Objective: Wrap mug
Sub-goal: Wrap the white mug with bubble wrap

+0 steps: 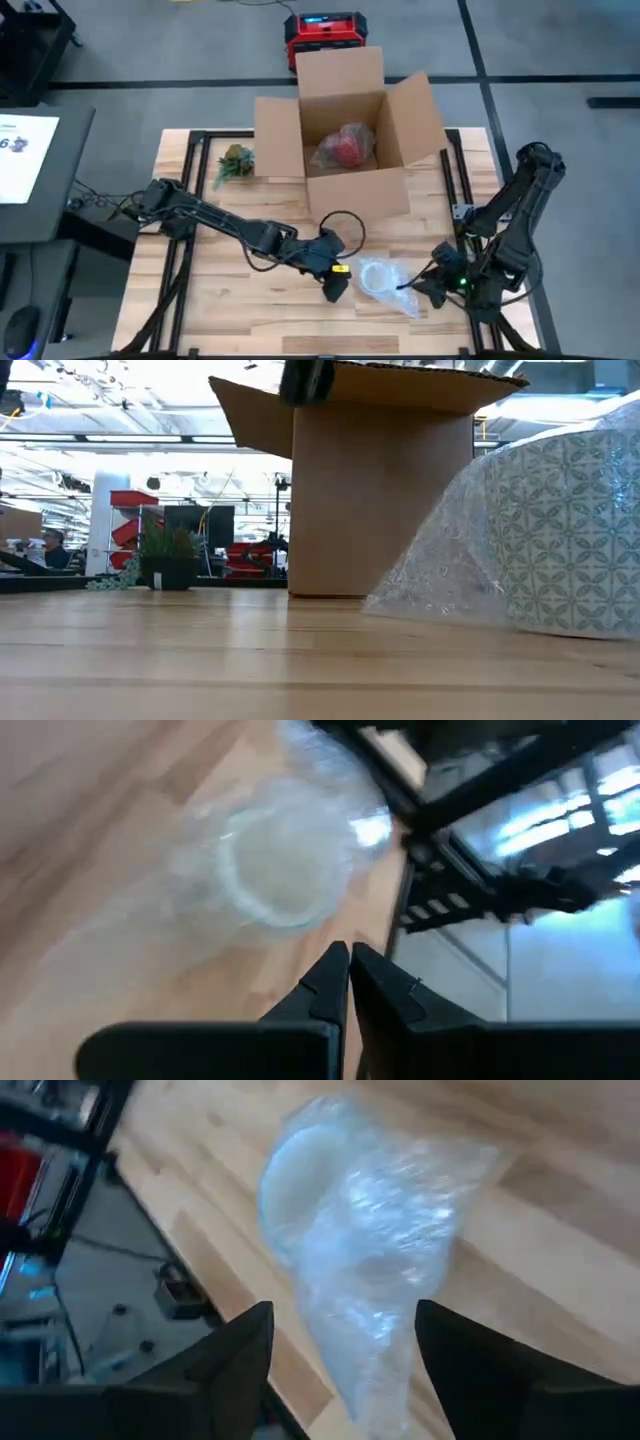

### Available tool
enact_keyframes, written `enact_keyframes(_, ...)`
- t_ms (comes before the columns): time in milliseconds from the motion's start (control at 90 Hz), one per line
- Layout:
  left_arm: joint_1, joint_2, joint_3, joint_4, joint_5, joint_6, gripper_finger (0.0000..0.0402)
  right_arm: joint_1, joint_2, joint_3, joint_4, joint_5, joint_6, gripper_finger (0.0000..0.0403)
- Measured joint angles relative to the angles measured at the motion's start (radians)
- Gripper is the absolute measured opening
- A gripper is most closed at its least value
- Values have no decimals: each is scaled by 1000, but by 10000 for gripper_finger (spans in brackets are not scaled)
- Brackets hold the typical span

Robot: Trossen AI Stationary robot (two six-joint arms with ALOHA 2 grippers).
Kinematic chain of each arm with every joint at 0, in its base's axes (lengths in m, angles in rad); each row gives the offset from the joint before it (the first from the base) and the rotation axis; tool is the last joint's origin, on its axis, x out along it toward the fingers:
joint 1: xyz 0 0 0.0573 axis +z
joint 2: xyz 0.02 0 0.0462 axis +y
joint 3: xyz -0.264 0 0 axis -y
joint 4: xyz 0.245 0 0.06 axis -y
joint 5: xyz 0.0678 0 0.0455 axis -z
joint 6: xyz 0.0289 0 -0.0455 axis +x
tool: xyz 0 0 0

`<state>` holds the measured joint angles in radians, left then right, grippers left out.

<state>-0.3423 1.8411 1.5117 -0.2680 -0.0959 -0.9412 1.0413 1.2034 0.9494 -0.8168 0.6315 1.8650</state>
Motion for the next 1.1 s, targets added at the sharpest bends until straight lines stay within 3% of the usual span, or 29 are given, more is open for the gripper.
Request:
enact_keyframes(267, 3, 112, -1, 91, 83, -33, 0, -74, 14, -115, 132, -5, 61, 235)
enact_keyframes(400, 11, 162, -1, 129, 116, -63, 0, -123, 13, -149, 270, -12, -9, 222)
enact_keyframes(556, 44, 193, -1, 183, 140, -66, 0, -188, 14, -176, 331, -56, -82, 167)
enact_keyframes(778, 79, 190, -1, 207, 145, -9, 0, -244, 14, -176, 418, -59, -210, 15)
enact_keyframes(1100, 111, 241, -1, 327, 143, -24, 0, -329, 31, -175, 436, -176, -301, 2)
